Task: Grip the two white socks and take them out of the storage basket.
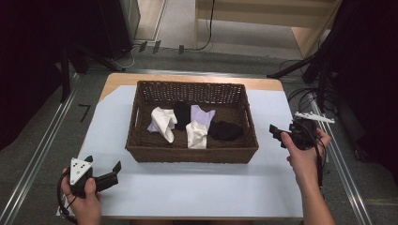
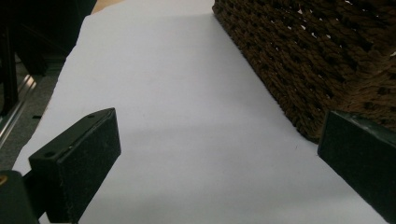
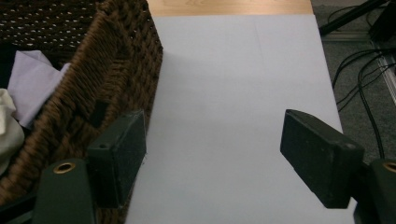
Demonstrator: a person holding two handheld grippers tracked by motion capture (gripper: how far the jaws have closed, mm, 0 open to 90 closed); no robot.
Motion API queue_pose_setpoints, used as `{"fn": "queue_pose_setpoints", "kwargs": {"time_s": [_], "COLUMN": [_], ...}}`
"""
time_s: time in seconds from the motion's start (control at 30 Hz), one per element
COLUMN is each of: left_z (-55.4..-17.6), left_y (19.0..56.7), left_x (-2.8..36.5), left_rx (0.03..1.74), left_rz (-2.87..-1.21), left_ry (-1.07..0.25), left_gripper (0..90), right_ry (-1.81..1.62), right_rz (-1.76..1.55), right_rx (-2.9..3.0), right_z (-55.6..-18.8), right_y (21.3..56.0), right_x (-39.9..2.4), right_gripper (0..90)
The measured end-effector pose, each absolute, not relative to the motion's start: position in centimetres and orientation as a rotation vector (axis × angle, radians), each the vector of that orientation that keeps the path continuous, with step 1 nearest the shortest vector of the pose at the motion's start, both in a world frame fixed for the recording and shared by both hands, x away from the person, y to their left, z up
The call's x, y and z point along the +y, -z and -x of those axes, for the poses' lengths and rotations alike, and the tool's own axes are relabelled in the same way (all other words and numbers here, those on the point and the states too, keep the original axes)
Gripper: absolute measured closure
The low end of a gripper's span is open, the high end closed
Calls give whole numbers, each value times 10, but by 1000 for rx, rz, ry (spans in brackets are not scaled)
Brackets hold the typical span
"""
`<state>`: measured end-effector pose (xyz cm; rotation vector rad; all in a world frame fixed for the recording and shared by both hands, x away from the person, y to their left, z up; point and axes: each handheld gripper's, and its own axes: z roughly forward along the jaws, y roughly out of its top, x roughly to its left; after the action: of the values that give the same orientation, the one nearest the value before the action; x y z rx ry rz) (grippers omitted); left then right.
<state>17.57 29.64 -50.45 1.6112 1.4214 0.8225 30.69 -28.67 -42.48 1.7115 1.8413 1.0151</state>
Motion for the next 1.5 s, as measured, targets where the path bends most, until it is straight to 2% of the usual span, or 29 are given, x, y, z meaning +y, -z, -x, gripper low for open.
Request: {"fn": "queue_pose_setpoints", "kwargs": {"time_s": [0.93,1.5], "left_z": [-176,-177], "left_y": [505,505], "left_x": [296,298], "left_rx": [1431,1438], "left_rz": [-1613,-1612], "left_ry": [-814,-808], "left_gripper": [3,3], "right_ry": [-1042,-1044], "right_rz": [-1664,-1601], "right_rx": [1905,2004], "right_z": [-341,-353], "right_y": [394,396], "right_x": [-211,-152], "right_gripper": [231,241]}}
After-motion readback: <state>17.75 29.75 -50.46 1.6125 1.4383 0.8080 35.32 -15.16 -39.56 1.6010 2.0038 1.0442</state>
